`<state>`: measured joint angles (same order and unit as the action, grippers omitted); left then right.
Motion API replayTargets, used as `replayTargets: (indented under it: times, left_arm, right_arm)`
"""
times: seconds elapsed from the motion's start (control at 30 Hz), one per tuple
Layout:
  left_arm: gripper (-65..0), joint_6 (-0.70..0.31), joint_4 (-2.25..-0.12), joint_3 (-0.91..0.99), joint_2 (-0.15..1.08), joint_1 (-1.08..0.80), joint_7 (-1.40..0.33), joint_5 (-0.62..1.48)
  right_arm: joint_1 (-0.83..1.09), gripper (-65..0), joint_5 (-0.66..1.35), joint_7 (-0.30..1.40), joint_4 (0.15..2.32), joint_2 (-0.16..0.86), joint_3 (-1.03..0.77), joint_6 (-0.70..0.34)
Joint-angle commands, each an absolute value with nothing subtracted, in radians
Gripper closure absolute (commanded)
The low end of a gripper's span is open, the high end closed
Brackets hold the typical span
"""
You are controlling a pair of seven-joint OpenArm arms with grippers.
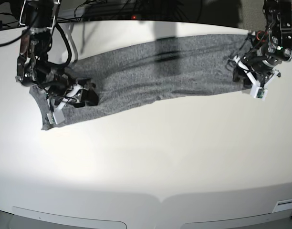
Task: Fold the T-shirt properly
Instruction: 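Lower the stretched strip flat onto the table with both grippers, then open the right gripper and reposition it at the strip's end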
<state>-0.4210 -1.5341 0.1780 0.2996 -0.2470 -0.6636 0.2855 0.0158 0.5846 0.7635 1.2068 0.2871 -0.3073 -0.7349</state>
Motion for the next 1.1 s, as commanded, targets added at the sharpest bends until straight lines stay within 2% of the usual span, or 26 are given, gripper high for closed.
replayTargets:
  times: [0.0, 0.13, 0.27, 0.8, 1.07]
  left_arm:
    - [-21.9, -0.411, -1.485, 0.181, 0.311, -0.219, -0.698, 0.263]
    - [-21.9, -0.412, -1.311, 0.181, 0.311, -0.143, -0.682, 0.263]
    - [-21.9, -0.453, -1.254, 0.181, 0.311, -0.076, -0.679, 0.273]
    - [-22.0, -0.461, -1.299, 0.182, 0.326, 0.125, -0.741, 0.295]
    - [-22.0, -0.459, -1.428, 0.182, 0.365, 0.136, -0.743, 0.326]
  right_arm:
    - [0.025, -35.6, 0.497, 0.842, 1.184, 0.294, -0.305, -0.698]
    - [0.023, -35.6, 0.497, 0.846, 1.180, 0.294, -0.305, -0.698]
    - [0.022, -35.6, 0.498, 0.847, 1.180, 0.294, -0.305, -0.698]
    - [-0.068, -35.6, 0.565, 0.871, 1.198, 0.294, -0.305, -0.698]
    - [-0.088, -35.6, 0.636, 0.924, 1.345, 0.295, -0.307, -0.698]
